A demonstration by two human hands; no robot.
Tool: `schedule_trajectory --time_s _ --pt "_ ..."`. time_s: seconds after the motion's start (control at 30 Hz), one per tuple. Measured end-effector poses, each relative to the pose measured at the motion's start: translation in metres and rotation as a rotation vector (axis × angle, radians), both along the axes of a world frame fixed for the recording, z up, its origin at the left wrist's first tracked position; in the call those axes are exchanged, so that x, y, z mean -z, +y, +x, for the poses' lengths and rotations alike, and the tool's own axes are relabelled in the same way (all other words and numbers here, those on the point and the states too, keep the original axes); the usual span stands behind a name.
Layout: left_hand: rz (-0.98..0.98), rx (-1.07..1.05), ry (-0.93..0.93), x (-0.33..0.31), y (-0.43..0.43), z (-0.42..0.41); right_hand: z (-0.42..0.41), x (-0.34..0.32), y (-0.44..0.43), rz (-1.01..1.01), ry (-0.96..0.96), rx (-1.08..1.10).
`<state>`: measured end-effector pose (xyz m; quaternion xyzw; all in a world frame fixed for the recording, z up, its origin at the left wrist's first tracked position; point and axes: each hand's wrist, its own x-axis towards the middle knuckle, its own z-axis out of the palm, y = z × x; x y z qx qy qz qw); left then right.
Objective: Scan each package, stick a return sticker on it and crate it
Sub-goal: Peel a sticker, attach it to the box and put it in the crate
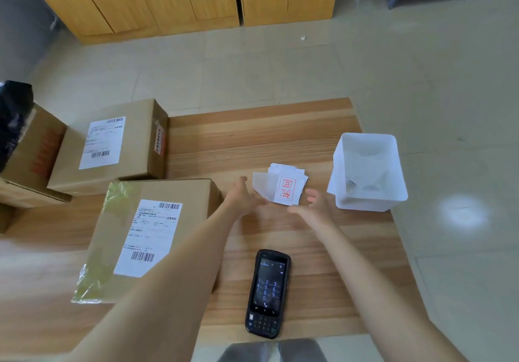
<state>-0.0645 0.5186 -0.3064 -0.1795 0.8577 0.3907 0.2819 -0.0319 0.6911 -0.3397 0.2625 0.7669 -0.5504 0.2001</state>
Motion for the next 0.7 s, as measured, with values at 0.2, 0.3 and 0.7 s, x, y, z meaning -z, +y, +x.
schedule_trajectory --time_s 0.2,0.3,0.7 --pt "0.014 0.000 0.005 0.025 0.009 -0.015 -0.008 0.014 -0.002 -0.037 -0.010 0.017" --pt "0.029 -0.022 0.006 0.033 0.012 -0.019 -0.011 0.017 -0.004 -0.047 -0.004 0.024" --pt "0.030 -0.066 0.052 0.030 0.007 -0.022 -0.011 0.012 -0.025 -0.055 -0.007 -0.032"
